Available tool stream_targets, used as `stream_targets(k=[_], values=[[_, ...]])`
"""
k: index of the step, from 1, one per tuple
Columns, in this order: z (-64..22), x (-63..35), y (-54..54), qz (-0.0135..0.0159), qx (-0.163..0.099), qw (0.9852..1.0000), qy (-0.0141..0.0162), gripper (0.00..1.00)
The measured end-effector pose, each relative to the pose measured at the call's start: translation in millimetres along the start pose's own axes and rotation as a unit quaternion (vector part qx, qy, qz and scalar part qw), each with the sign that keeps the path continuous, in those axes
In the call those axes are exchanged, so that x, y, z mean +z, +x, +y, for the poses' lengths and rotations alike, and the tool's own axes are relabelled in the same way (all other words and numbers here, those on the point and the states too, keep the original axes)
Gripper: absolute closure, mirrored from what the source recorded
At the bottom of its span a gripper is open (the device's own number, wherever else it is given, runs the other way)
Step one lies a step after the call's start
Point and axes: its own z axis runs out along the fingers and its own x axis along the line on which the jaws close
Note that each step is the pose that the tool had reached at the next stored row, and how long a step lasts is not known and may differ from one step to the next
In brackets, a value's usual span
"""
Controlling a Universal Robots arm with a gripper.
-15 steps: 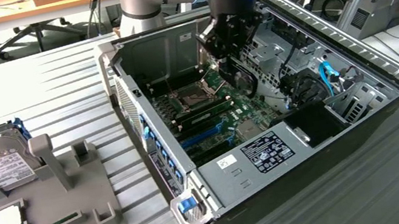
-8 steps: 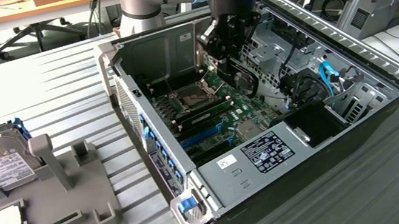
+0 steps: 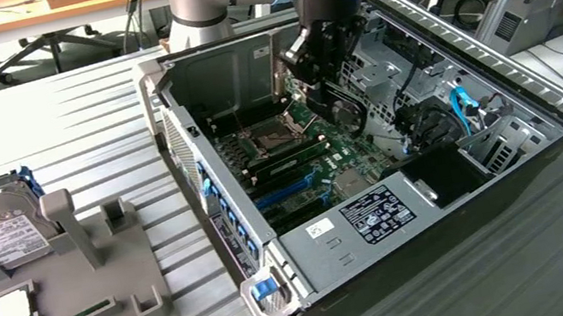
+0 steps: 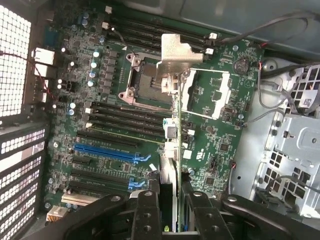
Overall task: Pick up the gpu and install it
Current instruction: 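Insert the gpu into the slot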
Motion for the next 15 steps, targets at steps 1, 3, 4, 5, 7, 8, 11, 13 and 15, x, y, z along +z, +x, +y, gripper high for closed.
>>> stream_targets(k=[1, 3, 4, 5, 7, 8, 11, 13, 15], values=[[0.0, 0.0, 0.0, -0.0004, -0.006, 1.0, -0.0002, 0.73], [0.0, 0.0, 0.0, -0.001, -0.014, 0.9999, -0.0005, 0.73], [0.0, 0.0, 0.0, -0.0013, -0.017, 0.9999, -0.0006, 0.73], [0.0, 0.0, 0.0, -0.0016, -0.021, 0.9998, -0.0007, 0.73], [0.0, 0.0, 0.0, -0.0021, -0.028, 0.9996, -0.001, 0.73], [0.0, 0.0, 0.0, -0.0024, -0.031, 0.9995, -0.0011, 0.73], [0.0, 0.1, 0.0, -0.0032, -0.042, 0.9991, -0.0015, 0.73], [0.0, 0.1, 0.0, -0.0037, -0.049, 0.9988, -0.0018, 0.73], [0.0, 0.1, 0.0, -0.0042, -0.056, 0.9984, -0.002, 0.73]])
